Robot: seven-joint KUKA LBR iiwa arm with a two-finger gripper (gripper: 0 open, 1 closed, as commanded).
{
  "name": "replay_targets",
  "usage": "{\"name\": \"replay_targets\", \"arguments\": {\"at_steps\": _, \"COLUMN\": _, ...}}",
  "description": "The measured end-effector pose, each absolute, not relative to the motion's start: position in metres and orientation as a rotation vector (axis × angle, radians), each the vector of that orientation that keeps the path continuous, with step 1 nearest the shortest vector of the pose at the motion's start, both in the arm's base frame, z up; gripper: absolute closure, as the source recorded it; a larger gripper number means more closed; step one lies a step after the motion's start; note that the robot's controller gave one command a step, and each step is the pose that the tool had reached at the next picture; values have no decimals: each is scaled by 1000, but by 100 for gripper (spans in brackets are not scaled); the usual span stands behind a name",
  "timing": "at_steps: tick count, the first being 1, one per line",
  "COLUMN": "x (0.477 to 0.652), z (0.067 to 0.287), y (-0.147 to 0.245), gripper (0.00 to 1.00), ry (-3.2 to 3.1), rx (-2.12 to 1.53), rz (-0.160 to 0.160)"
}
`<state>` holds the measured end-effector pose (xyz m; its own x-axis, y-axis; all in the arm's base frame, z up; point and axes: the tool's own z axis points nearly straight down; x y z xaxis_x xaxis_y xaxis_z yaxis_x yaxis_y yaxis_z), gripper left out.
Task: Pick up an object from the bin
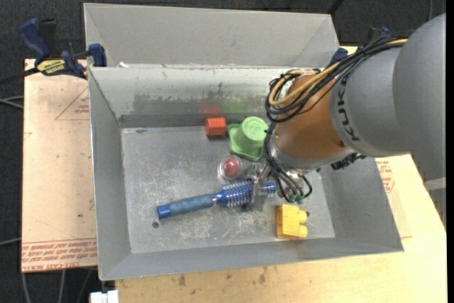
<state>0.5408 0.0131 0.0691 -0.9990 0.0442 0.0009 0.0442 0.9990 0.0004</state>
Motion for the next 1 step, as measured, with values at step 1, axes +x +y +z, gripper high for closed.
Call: {"name": "replay_targets", "arguments": {"at_steps": 1, "x": 541, "z": 218, "y": 14, "gripper": 100, "ry": -3151, "rx": 28, "rz": 0}}
